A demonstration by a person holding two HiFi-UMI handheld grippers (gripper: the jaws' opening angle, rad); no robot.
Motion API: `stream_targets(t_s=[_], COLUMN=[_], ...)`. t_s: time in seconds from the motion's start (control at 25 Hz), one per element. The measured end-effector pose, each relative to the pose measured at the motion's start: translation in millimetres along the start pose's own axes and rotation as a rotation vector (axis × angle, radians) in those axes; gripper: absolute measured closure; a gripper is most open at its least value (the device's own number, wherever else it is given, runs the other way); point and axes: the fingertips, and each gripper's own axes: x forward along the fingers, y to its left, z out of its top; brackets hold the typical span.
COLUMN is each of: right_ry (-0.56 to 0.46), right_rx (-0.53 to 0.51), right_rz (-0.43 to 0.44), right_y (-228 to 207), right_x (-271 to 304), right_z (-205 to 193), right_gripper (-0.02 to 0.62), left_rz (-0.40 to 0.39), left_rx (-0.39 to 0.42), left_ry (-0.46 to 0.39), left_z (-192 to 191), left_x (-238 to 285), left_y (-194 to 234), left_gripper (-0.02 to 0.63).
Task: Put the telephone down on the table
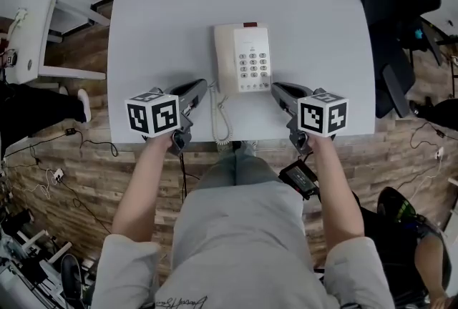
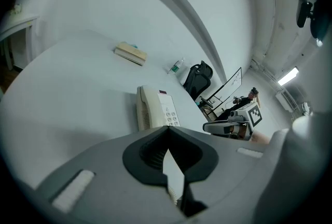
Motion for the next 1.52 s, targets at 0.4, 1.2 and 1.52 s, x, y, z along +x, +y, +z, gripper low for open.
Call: stream_targets(t_s=[0.4, 1.2, 1.52], right_ry=[-0.010, -0.057, -0.065], right_rx=[-0.034, -0.084, -0.081], right_rz=[0.024, 0.002, -0.005], right_y=[30.8, 60.4, 64.0], right_x=[-24.3, -60.2, -59.6], right_z=[-21.7, -26.5, -28.0], right_gripper=[0.589, 0.589, 0.590], left_rz=[0.037, 0.063, 0.041], left_rx=[0.079, 0.103, 0.115], left_ry=[-0.021, -0.047, -0.058], left_z=[-24.9, -61.5, -54.0], left_x=[-28.9, -59.0, -64.1], left_y=[-40.3, -72.6, -77.6], left_gripper=[0.589, 0.589, 0.589])
